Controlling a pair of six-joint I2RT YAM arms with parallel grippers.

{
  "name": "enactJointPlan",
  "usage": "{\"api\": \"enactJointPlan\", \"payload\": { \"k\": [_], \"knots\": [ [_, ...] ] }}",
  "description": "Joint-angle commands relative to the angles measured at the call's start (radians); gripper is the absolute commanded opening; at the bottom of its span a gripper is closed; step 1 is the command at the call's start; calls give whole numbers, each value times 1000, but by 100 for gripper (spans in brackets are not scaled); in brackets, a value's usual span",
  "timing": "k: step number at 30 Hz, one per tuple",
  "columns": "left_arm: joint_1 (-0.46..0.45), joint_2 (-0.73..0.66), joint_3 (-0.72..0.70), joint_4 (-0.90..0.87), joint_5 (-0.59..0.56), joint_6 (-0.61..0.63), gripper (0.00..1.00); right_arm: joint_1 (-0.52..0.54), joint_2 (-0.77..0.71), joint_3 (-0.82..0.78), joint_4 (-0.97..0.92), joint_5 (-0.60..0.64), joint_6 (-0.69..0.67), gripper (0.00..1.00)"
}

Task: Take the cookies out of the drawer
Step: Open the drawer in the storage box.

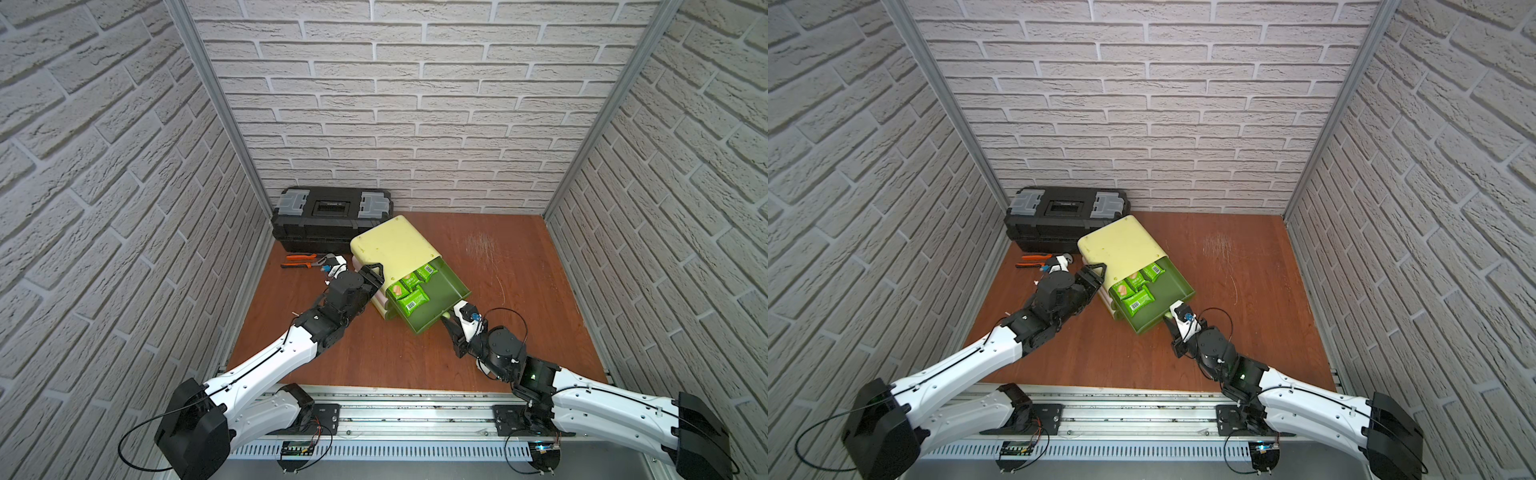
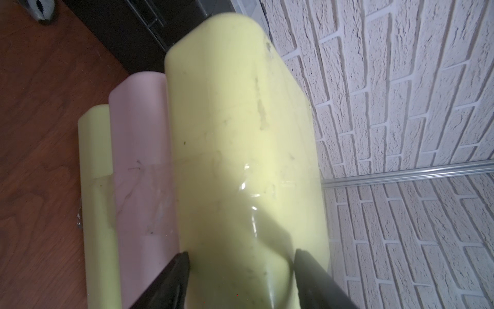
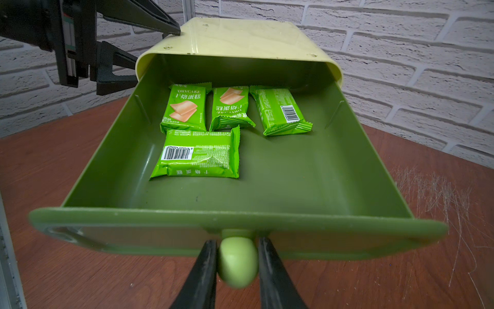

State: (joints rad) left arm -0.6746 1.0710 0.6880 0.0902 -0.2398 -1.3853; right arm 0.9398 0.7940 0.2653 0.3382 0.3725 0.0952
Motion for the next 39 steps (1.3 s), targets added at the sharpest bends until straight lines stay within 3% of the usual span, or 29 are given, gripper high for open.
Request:
{"api": "enactJointPlan", "payload": {
  "k": [1,8,12,16,21,26,31,35,39],
  "knots": [
    [-4,-2,25,37,-15,4,67,-1,-1,25,-3,13,18,33],
    [-6,-10,19,37,-14,4,68,1,-73,73,-179,24,32,57],
    [-5,-23,13,33,-18,6,70,0,-130,152,-409,18,58,68],
    [-6,-49,7,12,-25,9,74,0,-173,278,-687,-26,94,70],
    [-5,-91,-4,-17,-22,19,80,0,-175,465,-883,-72,73,70],
    [-6,-152,-17,-90,-42,36,82,-3,19,733,-1033,-142,-106,71],
    [-1,-232,-60,-130,-62,49,82,-64,262,1040,-1189,-310,-357,70],
    [7,-279,-87,-130,-32,67,82,-118,387,1172,-1252,-437,-559,70],
    [12,-320,-103,-140,8,86,81,-121,487,1253,-1328,-519,-848,72]
  ]
}}
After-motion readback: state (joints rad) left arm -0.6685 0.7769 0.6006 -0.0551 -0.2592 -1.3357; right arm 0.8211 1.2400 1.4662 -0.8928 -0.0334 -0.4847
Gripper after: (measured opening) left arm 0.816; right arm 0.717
